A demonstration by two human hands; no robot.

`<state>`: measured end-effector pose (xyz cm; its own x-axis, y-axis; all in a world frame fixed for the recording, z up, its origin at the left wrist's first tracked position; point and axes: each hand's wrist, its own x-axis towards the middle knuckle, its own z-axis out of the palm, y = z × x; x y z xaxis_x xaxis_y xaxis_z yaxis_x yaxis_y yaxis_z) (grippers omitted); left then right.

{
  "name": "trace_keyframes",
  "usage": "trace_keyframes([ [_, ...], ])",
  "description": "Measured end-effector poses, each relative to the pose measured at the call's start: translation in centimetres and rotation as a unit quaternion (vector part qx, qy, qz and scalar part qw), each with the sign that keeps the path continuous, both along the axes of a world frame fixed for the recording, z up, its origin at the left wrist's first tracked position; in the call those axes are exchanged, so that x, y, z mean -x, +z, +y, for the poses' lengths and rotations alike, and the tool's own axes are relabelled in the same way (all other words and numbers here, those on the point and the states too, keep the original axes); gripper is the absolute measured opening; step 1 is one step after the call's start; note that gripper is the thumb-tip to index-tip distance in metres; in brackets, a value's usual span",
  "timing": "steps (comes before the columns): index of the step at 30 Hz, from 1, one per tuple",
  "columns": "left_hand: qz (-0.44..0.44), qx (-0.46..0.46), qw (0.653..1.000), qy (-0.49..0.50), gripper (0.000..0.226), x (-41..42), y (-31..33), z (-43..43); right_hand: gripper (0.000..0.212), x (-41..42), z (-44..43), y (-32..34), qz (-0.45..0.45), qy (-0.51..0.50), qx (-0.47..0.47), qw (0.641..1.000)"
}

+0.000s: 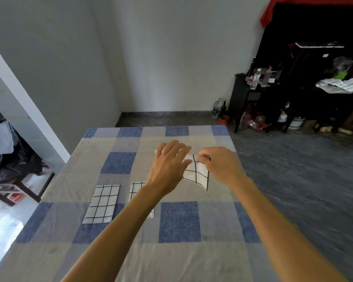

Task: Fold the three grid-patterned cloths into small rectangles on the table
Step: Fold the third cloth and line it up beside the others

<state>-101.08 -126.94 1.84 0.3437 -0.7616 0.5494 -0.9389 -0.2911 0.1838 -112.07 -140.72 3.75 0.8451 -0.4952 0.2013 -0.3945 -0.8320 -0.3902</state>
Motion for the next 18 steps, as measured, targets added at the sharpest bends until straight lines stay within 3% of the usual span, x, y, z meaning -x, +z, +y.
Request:
trace_keyframes([
  [3,-0.041,-0.093,0.995,-0.007,0.024,-0.5,-0.4,-0.6,0.024,-0.1,0.8,0.3,0.020,0.025,-0.019,0.999],
  [5,-0.041,-0.107,0.993,-0.012,0.018,-0.5,-0.6,-0.6,0.026,-0.1,1.0,0.5,0.030,0.040,-0.025,0.998],
  [9,0.014,-0.048,0.999,-0.016,0.013,-0.2,0.4,-0.1,0.024,0.1,1.1,0.6,0.005,0.059,-0.063,0.996],
  [14,0.123,0.038,0.992,-0.011,0.014,-0.5,0.5,0.6,0.017,0.3,1.4,0.2,-0.125,0.053,-0.164,0.977],
  [18,0.153,0.069,0.985,-0.035,0.013,-0.5,0.1,0.8,0.015,0.0,1.9,-0.2,-0.176,0.037,-0.189,0.965],
])
